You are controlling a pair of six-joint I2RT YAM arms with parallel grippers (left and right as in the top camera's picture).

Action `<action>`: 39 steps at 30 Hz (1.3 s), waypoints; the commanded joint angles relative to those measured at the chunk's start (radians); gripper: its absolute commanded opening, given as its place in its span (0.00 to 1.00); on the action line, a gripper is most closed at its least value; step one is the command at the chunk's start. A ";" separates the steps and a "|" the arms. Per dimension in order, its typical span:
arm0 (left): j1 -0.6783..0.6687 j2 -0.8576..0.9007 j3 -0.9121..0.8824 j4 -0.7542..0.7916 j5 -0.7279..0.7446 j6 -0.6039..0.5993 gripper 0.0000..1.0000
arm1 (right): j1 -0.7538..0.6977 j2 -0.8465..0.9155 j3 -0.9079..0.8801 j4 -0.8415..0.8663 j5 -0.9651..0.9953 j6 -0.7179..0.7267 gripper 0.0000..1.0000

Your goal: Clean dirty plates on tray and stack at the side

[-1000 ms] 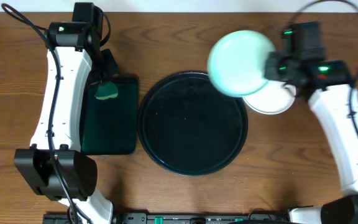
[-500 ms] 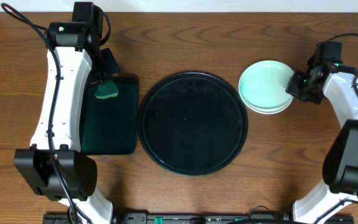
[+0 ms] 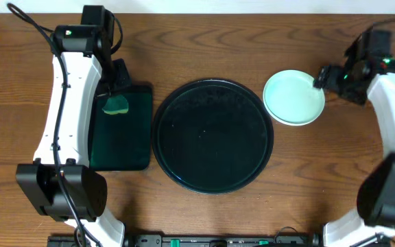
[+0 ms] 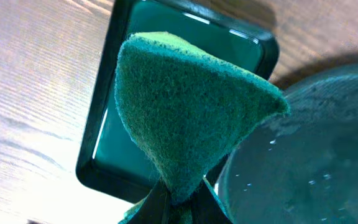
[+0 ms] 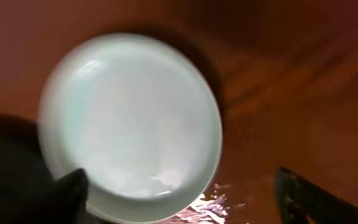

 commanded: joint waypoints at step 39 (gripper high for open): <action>0.075 -0.379 -0.211 0.178 0.060 0.124 0.74 | 0.242 -0.332 0.037 -0.130 0.027 -0.100 0.99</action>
